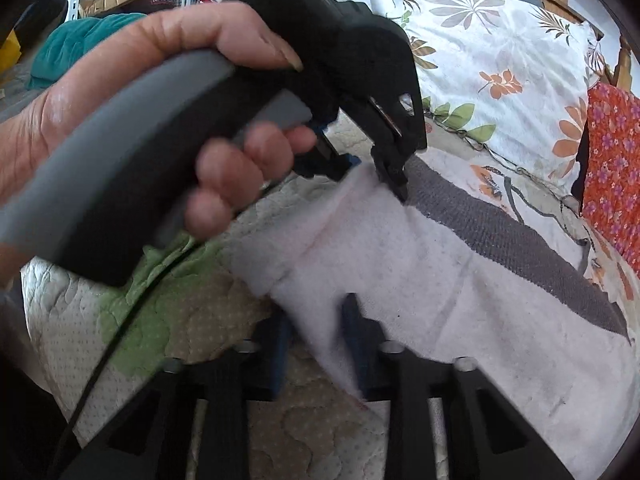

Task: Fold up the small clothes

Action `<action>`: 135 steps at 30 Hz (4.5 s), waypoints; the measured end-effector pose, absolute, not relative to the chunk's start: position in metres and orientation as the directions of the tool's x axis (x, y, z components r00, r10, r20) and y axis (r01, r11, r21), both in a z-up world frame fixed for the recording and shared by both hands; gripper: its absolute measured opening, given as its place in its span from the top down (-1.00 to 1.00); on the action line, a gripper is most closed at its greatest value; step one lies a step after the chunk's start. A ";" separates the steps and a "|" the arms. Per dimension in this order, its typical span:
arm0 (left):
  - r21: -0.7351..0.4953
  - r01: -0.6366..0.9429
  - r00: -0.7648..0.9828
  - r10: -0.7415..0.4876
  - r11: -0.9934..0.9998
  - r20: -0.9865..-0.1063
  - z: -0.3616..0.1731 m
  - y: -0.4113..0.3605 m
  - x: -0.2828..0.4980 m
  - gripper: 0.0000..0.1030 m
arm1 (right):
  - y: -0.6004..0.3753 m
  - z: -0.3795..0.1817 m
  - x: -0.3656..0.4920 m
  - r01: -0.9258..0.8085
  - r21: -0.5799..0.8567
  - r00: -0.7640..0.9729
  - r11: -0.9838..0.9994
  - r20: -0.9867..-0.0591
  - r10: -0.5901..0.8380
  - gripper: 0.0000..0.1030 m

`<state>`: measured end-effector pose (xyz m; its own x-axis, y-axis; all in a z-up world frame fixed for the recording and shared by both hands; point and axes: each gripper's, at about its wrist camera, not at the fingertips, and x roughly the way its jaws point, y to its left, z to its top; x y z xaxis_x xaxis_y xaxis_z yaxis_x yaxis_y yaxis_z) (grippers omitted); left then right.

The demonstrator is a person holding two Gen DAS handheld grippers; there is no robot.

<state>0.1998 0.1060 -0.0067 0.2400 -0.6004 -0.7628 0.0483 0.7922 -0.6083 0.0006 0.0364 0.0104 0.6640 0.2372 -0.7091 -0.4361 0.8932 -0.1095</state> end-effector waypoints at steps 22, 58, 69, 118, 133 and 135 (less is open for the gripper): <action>-0.562 0.394 0.261 -0.675 0.727 -0.690 0.109 -0.109 0.089 0.01 | -0.267 0.032 -0.069 0.120 0.191 0.639 0.974 -0.766 0.071 0.73; -0.299 0.258 0.380 -0.381 0.919 -0.843 0.049 -0.068 0.039 -0.33 | -0.364 0.040 0.014 0.173 0.241 0.627 0.955 -0.775 0.082 0.79; -0.239 0.295 0.415 -0.349 0.925 -0.840 0.049 -0.089 0.031 -0.33 | -0.356 0.032 0.014 0.127 0.280 0.559 0.952 -0.813 0.165 0.70; -0.174 0.287 0.350 -0.272 0.942 -0.896 0.012 -0.121 0.046 -0.80 | -0.261 0.034 0.224 0.006 0.290 0.429 0.957 -0.865 0.259 0.81; -0.188 0.327 0.439 -0.324 0.926 -0.838 0.054 -0.101 0.032 -0.80 | -0.300 0.105 0.154 -0.004 0.342 0.588 0.940 -0.760 0.279 0.22; -0.183 0.308 0.472 -0.317 0.934 -0.822 0.063 -0.098 0.034 -0.80 | -0.314 0.104 0.116 -0.004 0.403 0.588 0.915 -0.739 0.328 0.22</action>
